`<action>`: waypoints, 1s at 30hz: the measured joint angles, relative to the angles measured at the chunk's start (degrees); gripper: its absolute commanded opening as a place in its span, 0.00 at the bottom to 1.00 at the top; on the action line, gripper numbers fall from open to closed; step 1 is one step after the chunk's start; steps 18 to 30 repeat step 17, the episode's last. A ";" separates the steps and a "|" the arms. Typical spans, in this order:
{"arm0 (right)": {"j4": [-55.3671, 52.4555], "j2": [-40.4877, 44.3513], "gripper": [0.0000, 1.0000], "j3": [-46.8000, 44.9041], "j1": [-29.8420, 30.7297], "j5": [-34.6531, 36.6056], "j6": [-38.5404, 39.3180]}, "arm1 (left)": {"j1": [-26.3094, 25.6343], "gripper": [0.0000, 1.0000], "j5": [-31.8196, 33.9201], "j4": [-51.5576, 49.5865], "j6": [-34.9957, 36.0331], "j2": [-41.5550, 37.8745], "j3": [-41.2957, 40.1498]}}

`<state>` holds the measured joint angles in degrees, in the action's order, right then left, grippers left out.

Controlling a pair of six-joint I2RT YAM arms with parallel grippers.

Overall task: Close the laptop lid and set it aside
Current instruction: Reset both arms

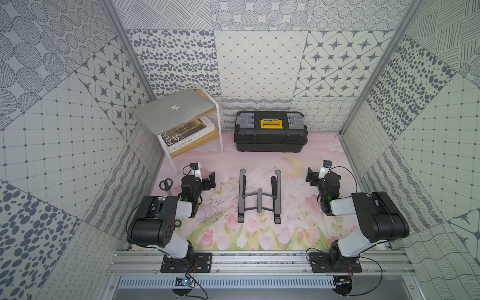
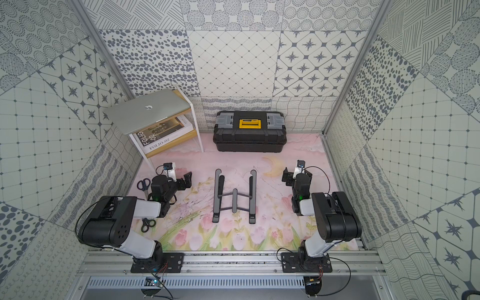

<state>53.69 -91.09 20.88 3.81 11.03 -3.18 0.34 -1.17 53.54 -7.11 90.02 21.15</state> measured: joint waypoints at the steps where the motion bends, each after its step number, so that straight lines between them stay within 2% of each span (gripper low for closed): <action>1: -0.26 0.00 0.97 0.00 0.00 0.02 -0.02 | -0.11 0.99 0.02 -0.33 0.20 0.04 0.15; 8: -0.98 0.00 0.97 0.00 0.00 0.09 -0.04 | -0.26 0.99 -0.55 -2.38 1.60 0.20 1.31; 17: -2.60 0.00 0.97 0.42 -0.11 -3.56 0.48 | -0.26 0.99 -0.98 -3.48 2.78 0.20 1.66; 30: -2.60 0.00 0.97 0.42 -0.11 -3.56 0.48 | -0.26 0.99 -0.98 -3.48 2.78 0.20 1.66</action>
